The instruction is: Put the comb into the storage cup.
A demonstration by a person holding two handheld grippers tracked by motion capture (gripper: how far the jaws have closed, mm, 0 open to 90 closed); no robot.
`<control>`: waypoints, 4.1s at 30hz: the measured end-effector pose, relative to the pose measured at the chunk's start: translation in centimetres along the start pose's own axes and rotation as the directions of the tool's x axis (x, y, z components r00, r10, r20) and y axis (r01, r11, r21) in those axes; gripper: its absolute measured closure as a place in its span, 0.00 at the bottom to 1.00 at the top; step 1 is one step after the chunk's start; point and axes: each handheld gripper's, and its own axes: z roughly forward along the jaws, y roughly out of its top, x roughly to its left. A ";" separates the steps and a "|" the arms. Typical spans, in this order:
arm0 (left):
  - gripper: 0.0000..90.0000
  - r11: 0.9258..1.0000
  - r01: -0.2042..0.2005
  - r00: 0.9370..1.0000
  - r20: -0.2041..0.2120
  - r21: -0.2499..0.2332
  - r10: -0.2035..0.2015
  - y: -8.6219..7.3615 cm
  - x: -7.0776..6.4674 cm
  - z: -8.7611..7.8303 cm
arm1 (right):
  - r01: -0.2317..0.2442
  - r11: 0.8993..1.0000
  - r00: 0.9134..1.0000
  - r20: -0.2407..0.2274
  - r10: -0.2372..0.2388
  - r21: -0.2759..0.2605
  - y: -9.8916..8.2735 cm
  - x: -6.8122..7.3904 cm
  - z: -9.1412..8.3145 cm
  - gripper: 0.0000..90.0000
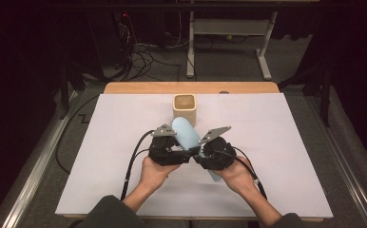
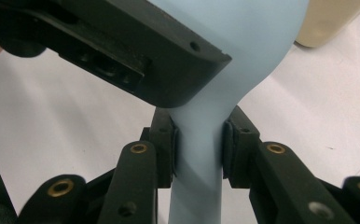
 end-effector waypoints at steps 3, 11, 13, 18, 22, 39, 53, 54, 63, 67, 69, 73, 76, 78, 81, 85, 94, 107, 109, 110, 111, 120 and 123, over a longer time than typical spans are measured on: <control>0.46 1.000 -0.002 1.000 0.003 0.004 0.002 0.1 0.0 -0.1 | -0.003 1.000 1.000 0.001 0.003 0.001 0.1 0.0 0.1 0.78; 0.51 1.000 -0.017 1.000 0.007 0.024 0.017 0.5 -0.2 -0.7 | 0.011 1.000 1.000 -0.009 -0.011 -0.013 0.3 0.2 0.1 0.78; 0.52 1.000 -0.017 1.000 0.015 0.020 0.017 0.6 -0.1 -0.8 | 0.013 1.000 1.000 -0.010 -0.013 -0.019 0.3 0.2 0.0 0.78; 0.54 1.000 -0.025 0.999 0.031 0.007 0.024 0.8 -0.1 -1.3 | 0.009 0.999 1.000 -0.025 -0.011 -0.047 0.4 0.1 -0.1 0.77; 0.56 0.999 -0.042 0.998 0.043 0.014 0.041 0.9 -0.2 -1.6 | 0.007 0.999 0.999 -0.035 -0.009 -0.051 0.4 0.3 0.0 0.77; 0.58 0.999 -0.045 0.997 0.059 0.006 0.045 1.7 0.1 -2.1 | 0.002 0.997 1.000 -0.008 -0.002 -0.078 0.2 0.0 -0.7 0.62; 0.58 0.998 -0.070 0.997 0.024 -0.008 0.070 2.2 0.1 -2.5 | -0.018 0.986 1.000 0.021 0.022 -0.163 -1.2 -0.6 -1.6 0.49; 0.58 0.998 -0.067 0.998 0.019 -0.006 0.067 2.3 0.1 -2.6 | -0.024 0.984 0.999 0.021 0.028 -0.175 -1.3 -0.6 -1.8 0.49; 0.58 0.999 -0.051 0.999 -0.007 -0.010 0.051 2.6 0.6 -2.9 | -0.084 0.964 0.995 0.037 0.097 -0.251 -3.4 -1.8 -2.7 0.47; 0.58 0.999 -0.050 0.999 -0.002 -0.019 0.050 2.8 0.7 -3.0 | -0.105 0.962 0.992 0.047 0.121 -0.253 -4.5 -2.5 -3.0 0.46; 0.58 0.998 -0.057 0.998 -0.009 -0.018 0.057 2.9 0.6 -3.1 | -0.113 0.960 0.990 0.047 0.130 -0.257 -5.0 -2.7 -3.3 0.45; 0.59 0.997 -0.068 0.998 -0.011 -0.026 0.068 3.3 0.4 -3.4 | -0.139 0.953 0.987 0.041 0.156 -0.269 -6.1 -3.3 -3.9 0.45; 0.60 0.996 -0.080 0.997 -0.010 -0.034 0.080 3.4 0.3 -3.5 | -0.148 0.950 0.985 0.050 0.168 -0.276 -6.9 -3.6 -4.2 0.45; 0.60 0.996 -0.078 0.997 -0.014 -0.034 0.078 3.5 0.3 -3.5 | -0.151 0.948 0.983 0.055 0.173 -0.279 -7.4 -3.9 -4.4 0.45; 0.60 0.997 -0.074 0.997 -0.016 -0.035 0.074 3.5 0.5 -3.6 | -0.152 0.946 0.982 0.066 0.178 -0.288 -8.1 -4.1 -4.7 0.45; 0.61 0.997 -0.074 0.997 -0.019 -0.038 0.073 3.6 0.6 -3.8 | -0.164 0.939 0.979 0.068 0.193 -0.302 -9.0 -4.4 -5.2 0.45; 0.61 0.996 -0.075 0.997 -0.031 -0.046 0.074 3.8 0.8 -4.3 | -0.173 0.925 0.975 0.076 0.210 -0.338 -10.9 -5.0 -6.1 0.43; 0.61 0.995 -0.080 0.996 -0.054 -0.058 0.077 4.4 1.1 -4.9 | -0.201 0.898 0.962 0.097 0.257 -0.391 -14.5 -5.9 -7.0 0.41; 0.61 0.995 -0.078 0.996 -0.054 -0.061 0.075 4.6 1.1 -5.0 | -0.209 0.891 0.958 0.096 0.269 -0.404 -15.1 -6.0 -7.0 0.41; 0.61 0.995 -0.078 0.996 -0.055 -0.061 0.074 4.6 1.1 -5.0 | -0.211 0.887 0.957 0.099 0.273 -0.411 -15.5 -6.0 -7.1 0.40; 0.61 0.995 -0.078 0.996 -0.057 -0.059 0.074 4.6 1.2 -5.0 | -0.213 0.886 0.955 0.102 0.277 -0.413 -15.7 -6.0 -7.1 0.40; 0.61 0.996 -0.058 0.996 -0.073 -0.072 0.053 5.0 2.0 -5.3 | -0.189 0.885 0.952 0.140 0.271 -0.425 -17.9 -5.4 -6.6 0.40; 0.61 0.995 -0.063 0.995 -0.087 -0.071 0.057 5.3 2.0 -5.5 | -0.195 0.880 0.950 0.138 0.279 -0.434 -18.3 -5.3 -6.5 0.40</control>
